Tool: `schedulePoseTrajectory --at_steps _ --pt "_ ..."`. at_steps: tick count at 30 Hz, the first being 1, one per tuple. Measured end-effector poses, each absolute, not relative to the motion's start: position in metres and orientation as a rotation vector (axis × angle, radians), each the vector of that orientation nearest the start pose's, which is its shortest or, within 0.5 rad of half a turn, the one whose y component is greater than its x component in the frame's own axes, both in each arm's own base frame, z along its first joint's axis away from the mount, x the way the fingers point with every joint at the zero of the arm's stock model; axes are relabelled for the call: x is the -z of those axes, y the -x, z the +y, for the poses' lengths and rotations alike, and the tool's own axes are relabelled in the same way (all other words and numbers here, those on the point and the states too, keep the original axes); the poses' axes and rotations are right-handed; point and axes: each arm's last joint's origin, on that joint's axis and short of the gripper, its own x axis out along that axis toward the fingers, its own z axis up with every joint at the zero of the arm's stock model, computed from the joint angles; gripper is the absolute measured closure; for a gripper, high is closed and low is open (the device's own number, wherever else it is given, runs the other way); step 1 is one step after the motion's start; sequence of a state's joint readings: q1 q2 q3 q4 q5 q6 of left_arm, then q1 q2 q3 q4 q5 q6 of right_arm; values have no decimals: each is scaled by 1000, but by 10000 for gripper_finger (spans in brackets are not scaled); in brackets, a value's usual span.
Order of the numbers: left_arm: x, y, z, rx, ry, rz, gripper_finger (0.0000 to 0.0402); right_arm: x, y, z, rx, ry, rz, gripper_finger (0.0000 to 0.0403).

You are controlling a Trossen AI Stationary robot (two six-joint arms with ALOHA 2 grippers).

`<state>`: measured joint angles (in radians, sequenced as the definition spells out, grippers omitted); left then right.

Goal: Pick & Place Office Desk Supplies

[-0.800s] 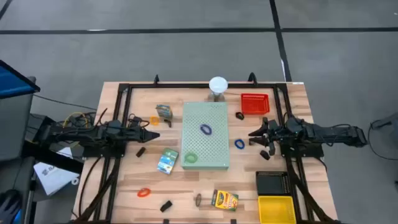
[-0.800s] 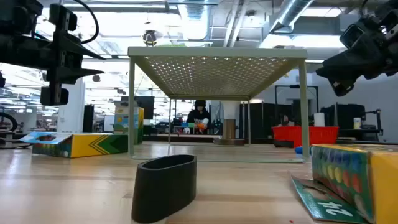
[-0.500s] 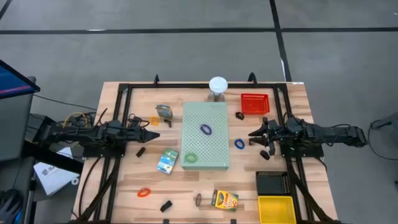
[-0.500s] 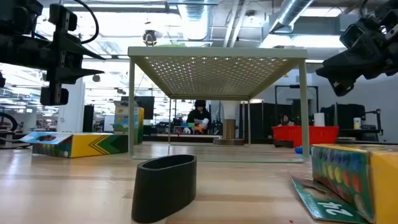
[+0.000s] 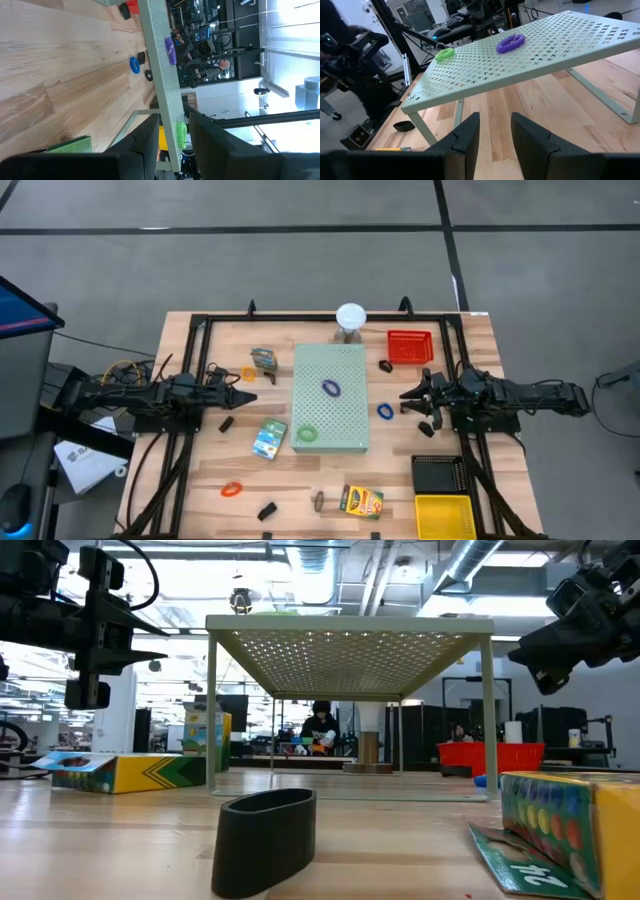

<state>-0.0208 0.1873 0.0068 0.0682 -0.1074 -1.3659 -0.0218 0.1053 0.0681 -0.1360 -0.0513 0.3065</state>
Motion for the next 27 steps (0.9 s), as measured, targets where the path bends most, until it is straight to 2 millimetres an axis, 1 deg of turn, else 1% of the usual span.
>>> schedulePoseTrajectory --at_steps 25,27 --pt "-157 -108 1 -150 1357 34 298 -165 -100 -1 -3 -312 177 294" --pt "-157 -108 2 -172 1354 11 298 -165 -100 -1 -3 -312 176 294"
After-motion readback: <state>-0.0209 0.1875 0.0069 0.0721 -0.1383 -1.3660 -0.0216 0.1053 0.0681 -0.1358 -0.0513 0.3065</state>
